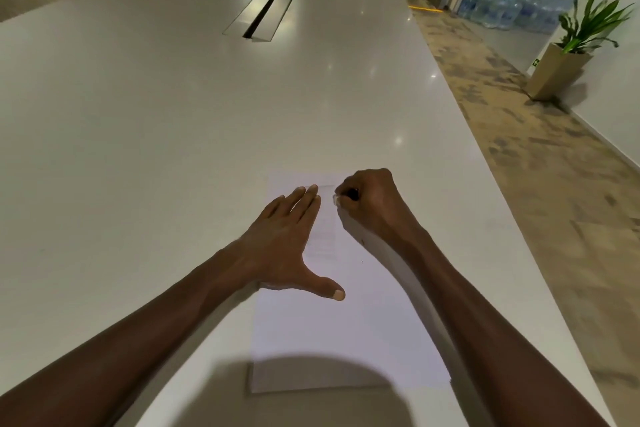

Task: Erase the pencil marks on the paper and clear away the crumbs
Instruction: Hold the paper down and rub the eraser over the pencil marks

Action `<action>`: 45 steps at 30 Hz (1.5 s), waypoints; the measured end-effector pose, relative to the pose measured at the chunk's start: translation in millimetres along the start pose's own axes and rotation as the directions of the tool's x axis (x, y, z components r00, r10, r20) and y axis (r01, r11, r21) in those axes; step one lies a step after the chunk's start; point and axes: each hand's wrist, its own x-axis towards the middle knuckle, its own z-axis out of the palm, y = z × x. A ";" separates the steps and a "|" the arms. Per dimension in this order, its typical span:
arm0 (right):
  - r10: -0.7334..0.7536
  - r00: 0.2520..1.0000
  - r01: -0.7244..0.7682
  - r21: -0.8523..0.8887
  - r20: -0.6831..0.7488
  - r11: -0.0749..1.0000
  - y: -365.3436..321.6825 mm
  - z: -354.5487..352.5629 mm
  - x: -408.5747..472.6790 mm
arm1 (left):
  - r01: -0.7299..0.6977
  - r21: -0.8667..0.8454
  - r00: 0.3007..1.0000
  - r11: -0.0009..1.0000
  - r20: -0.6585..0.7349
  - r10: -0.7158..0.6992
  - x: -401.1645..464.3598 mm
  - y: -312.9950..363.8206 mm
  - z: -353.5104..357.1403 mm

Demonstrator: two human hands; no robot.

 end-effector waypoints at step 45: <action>-0.053 0.995 0.059 -0.073 0.087 0.996 -12.7 6.1 -30.1 | 0.015 0.000 1.000 1.000 -0.017 -0.015 -0.8 2.1 0.7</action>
